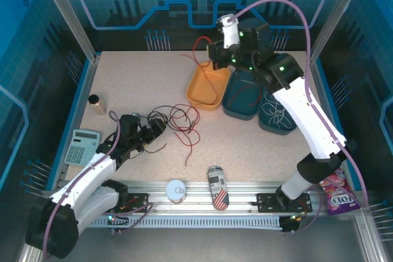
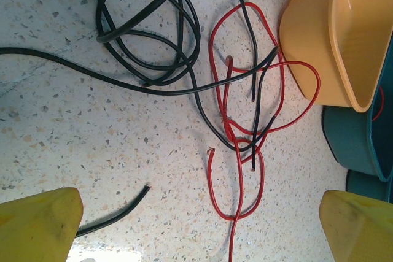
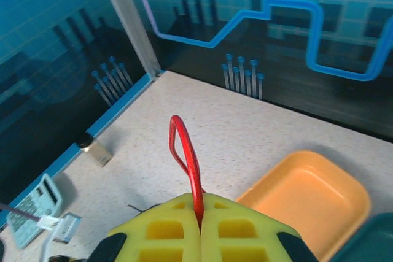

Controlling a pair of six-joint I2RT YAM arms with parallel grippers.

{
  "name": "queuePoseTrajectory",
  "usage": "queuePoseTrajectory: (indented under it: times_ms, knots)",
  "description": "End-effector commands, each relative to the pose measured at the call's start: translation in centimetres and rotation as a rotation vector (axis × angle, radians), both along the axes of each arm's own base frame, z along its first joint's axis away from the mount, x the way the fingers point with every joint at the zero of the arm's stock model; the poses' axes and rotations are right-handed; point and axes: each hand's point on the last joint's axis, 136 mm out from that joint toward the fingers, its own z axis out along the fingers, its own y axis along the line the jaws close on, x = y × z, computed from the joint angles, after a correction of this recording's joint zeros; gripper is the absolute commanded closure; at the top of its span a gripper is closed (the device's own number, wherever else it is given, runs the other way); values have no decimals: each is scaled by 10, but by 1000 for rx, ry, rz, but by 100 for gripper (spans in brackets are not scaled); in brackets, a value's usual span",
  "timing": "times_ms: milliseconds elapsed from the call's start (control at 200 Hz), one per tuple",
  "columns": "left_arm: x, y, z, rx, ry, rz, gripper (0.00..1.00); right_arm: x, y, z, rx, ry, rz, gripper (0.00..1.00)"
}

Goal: Untangle the cables

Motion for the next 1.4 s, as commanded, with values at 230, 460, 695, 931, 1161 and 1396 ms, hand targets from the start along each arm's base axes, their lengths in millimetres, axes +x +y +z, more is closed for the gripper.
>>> queuePoseTrajectory:
  times_ms: [230,460,695,931,1161,1396]
  knots:
    - [2,-4,10,-15,-30,-28,1,22,-74,-7,-8,-20,-172,97]
    - [1,-3,9,-10,-22,-27,1,38,-108,-22,-13,-5,-261,97]
    - [2,-3,10,-7,-25,-26,1,54,-134,-37,-23,17,-326,97]
    - [3,-2,9,-5,-23,-24,1,62,-148,-54,-21,46,-361,96]
    - [4,-4,7,-9,-16,-32,1,74,-149,-109,-13,168,-369,97]
    - [7,-6,10,-7,-20,-40,1,85,-162,-168,-36,333,-418,97]
